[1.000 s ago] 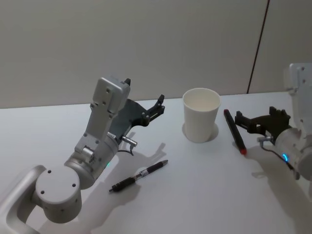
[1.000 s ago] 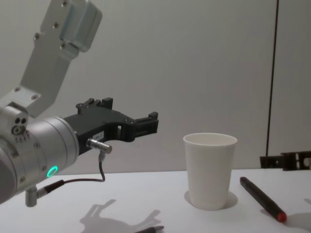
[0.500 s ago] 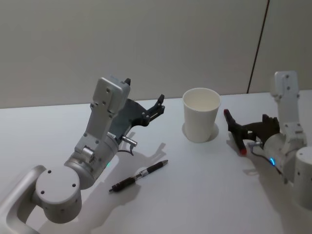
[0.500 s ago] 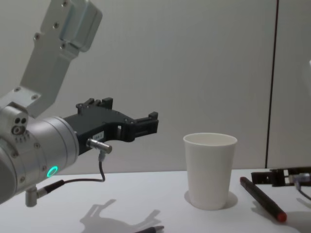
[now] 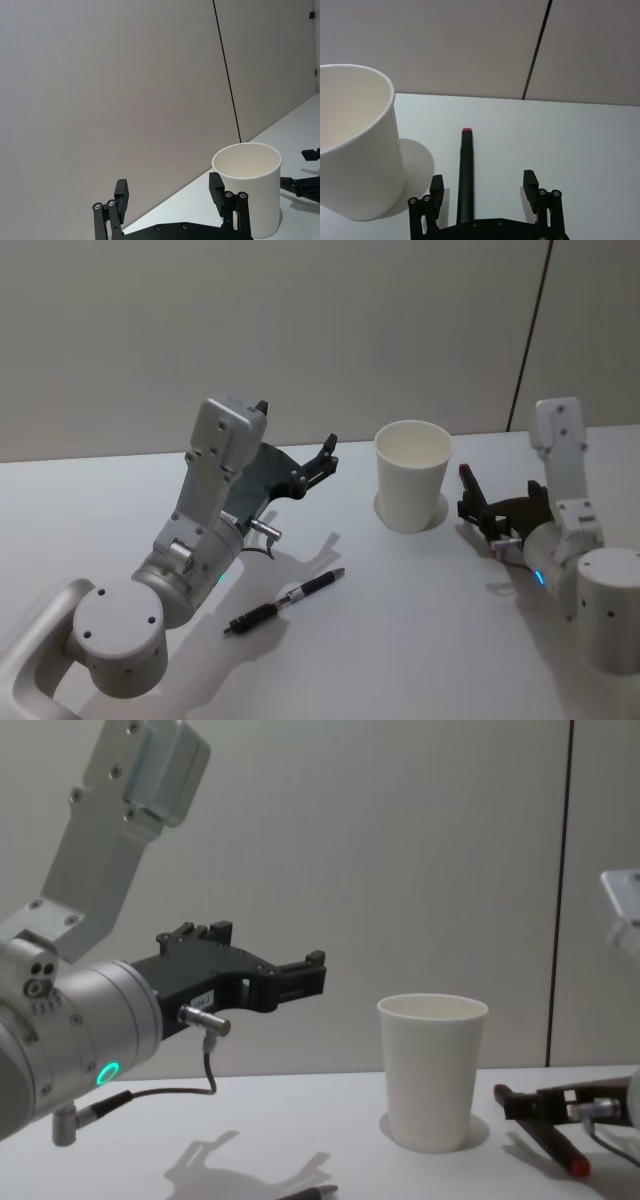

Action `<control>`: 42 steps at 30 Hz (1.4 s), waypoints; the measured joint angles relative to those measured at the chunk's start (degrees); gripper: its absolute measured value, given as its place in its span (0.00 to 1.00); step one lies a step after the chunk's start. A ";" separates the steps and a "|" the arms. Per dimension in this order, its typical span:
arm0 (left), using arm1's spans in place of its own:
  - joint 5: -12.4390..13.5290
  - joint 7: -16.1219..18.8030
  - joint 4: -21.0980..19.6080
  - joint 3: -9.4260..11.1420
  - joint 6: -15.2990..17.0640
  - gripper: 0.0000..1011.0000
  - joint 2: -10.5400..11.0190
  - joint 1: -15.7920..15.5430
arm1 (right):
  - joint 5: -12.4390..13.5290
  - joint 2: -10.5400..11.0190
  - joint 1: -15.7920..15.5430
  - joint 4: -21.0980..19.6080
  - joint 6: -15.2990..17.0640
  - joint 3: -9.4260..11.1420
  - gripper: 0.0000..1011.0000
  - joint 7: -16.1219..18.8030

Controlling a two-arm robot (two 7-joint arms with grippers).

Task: Place the pen into the pen holder.

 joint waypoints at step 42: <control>0.00 0.00 0.00 0.00 0.00 0.99 0.00 0.00 | -1.09 -3.10 1.37 5.99 -3.15 -0.59 0.92 -1.28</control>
